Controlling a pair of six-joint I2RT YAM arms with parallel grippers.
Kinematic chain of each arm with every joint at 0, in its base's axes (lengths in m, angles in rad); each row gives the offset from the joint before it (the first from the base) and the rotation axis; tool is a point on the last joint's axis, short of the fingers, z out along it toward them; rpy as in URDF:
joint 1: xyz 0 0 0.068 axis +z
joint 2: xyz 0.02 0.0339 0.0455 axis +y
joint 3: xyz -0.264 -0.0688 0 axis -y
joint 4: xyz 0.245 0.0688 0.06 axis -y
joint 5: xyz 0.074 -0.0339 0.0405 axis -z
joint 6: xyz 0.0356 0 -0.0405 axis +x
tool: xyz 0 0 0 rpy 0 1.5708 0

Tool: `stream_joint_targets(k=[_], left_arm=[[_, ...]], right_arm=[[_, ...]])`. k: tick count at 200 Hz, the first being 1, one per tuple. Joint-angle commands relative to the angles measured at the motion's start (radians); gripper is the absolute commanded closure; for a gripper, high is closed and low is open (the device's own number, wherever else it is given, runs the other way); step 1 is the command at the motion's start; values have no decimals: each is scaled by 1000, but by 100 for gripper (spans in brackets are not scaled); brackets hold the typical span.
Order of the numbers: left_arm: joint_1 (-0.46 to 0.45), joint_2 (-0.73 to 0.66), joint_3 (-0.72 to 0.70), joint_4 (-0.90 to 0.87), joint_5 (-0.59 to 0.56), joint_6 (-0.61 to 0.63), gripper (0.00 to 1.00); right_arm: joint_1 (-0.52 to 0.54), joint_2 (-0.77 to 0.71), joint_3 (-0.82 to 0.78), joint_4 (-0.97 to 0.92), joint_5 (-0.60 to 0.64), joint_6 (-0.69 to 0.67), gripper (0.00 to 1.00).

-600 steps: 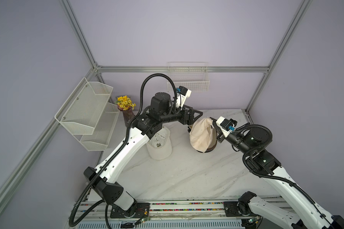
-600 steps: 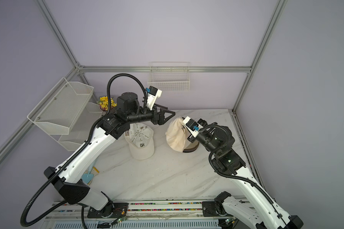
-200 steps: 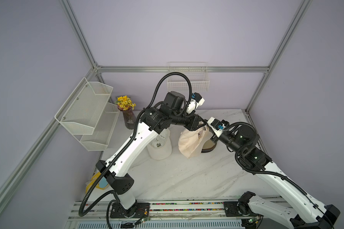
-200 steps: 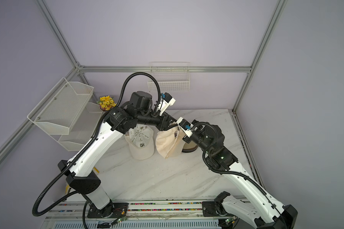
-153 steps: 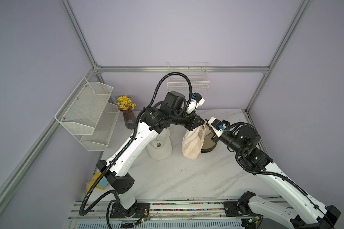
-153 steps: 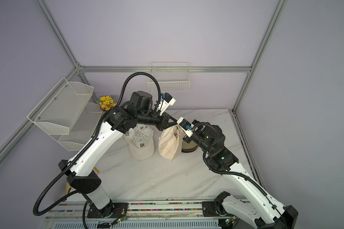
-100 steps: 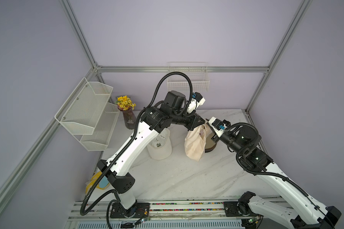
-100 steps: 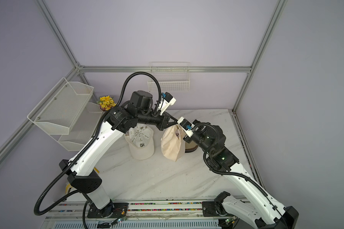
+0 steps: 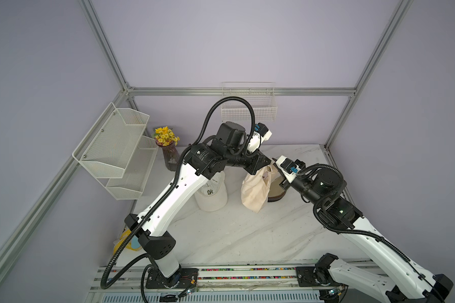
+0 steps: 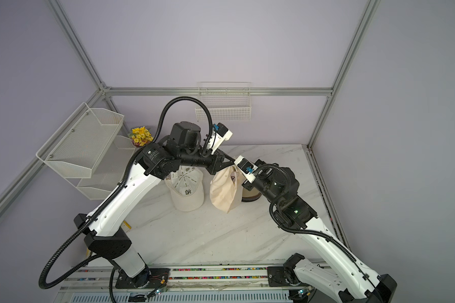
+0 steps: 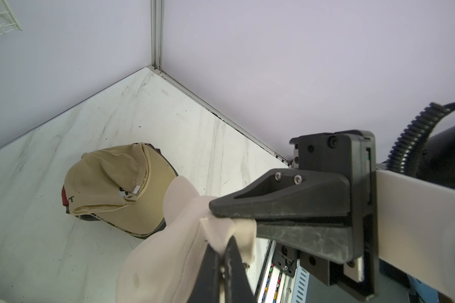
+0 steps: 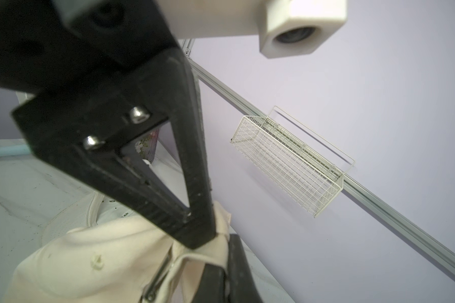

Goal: Open the adjustable buckle of the baseball cap
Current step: Open the adjustable buckle on the baseball cap.

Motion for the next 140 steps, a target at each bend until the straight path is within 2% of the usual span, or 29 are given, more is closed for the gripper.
stream_joint_targets(k=[1, 25, 51, 95, 113, 140], left_arm=[[8, -87, 0, 76, -29, 25, 100], [8, -101, -12, 89, -17, 29, 100], [8, -106, -26, 116, 19, 30, 100], [8, -87, -7, 117, 58, 26, 100], [8, -81, -5, 121, 61, 21, 100], [8, -71, 8, 122, 66, 16, 100]], right_arm=[[-7, -32, -20, -110, 79, 37, 100], [-7, -42, -37, -108, 85, 50, 100], [-7, -22, 16, -139, 84, 74, 100], [-7, 8, 35, -122, 67, 99, 70], [-7, 19, 43, -119, 52, 111, 64], [-7, 22, 32, -101, 29, 114, 63]])
